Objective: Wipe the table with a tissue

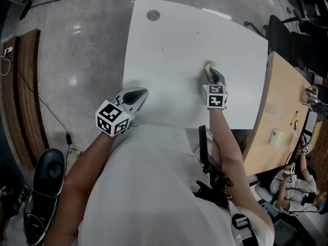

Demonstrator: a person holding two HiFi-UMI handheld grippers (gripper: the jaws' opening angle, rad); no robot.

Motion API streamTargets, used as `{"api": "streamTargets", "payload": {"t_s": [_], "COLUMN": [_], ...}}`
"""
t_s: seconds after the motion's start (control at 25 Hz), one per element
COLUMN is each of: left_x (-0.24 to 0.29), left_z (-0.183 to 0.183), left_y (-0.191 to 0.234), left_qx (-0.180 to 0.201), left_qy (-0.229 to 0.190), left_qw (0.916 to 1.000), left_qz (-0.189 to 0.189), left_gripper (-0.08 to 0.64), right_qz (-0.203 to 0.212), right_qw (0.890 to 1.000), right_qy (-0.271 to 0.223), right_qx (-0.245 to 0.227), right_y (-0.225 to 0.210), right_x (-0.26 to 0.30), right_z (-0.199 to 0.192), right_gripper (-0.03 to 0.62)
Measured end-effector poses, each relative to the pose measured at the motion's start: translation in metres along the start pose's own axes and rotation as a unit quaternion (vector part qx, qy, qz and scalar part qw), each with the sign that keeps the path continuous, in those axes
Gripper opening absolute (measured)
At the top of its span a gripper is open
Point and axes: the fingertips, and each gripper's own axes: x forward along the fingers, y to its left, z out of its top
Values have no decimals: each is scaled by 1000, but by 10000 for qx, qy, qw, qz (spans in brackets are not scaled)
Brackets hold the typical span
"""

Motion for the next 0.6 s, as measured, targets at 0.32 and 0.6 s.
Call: {"api": "streamTargets", "payload": {"t_s": [0.32, 0.6], "left_x": [-8, -24], "left_z": [-3, -5], "left_y": [1, 15], "left_qx": [-29, -48], "left_qy": [-74, -151], "left_qw": [10000, 9997], "left_qz": [31, 168], "left_gripper": [8, 8], "right_qz": [1136, 2269], "right_qw": [9820, 9480], "right_qy": [-415, -573], "right_qx": [-1448, -2157], "right_y": [141, 211], "right_x": [8, 10], "right_z": [49, 79], "right_gripper": [89, 89]}}
